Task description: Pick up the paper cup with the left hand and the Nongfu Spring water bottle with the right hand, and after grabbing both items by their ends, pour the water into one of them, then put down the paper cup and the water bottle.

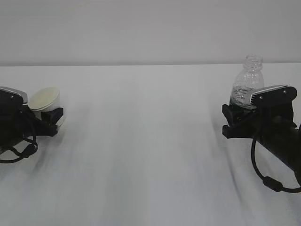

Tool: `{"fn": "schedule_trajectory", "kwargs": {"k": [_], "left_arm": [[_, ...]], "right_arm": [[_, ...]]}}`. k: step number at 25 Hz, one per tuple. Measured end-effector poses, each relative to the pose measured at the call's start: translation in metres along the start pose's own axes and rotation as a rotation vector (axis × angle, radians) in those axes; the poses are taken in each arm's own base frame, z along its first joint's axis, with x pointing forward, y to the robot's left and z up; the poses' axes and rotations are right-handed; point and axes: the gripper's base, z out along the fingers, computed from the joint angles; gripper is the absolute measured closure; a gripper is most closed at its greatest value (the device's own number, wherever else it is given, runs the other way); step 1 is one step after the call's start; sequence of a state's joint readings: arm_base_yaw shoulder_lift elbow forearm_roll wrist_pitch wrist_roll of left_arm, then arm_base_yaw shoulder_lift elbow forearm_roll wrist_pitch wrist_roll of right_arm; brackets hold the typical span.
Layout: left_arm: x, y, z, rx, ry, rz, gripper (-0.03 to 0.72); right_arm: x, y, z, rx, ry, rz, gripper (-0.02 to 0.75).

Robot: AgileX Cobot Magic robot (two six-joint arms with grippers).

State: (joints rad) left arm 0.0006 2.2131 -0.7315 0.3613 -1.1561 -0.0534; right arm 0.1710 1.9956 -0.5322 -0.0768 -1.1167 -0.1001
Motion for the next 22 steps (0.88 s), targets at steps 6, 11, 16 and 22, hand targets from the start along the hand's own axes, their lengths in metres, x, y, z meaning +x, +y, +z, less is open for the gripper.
{"fn": "schedule_trajectory", "kwargs": {"k": [6, 11, 16, 22], "left_arm": [[0.001, -0.015, -0.001, 0.167, 0.015, -0.013, 0.256], [-0.003, -0.029, -0.006, 0.332, 0.029, -0.015, 0.258], [-0.012, -0.039, -0.011, 0.441, 0.040, -0.051, 0.258], [-0.021, -0.074, -0.011, 0.592, 0.047, -0.015, 0.258]], "right_arm": [[0.000, 0.000, 0.000, 0.000, 0.000, 0.000, 0.300], [0.000, 0.000, 0.000, 0.000, 0.000, 0.000, 0.300], [0.000, 0.000, 0.000, 0.000, 0.000, 0.000, 0.300], [0.000, 0.000, 0.000, 0.000, 0.000, -0.018, 0.300]]}}
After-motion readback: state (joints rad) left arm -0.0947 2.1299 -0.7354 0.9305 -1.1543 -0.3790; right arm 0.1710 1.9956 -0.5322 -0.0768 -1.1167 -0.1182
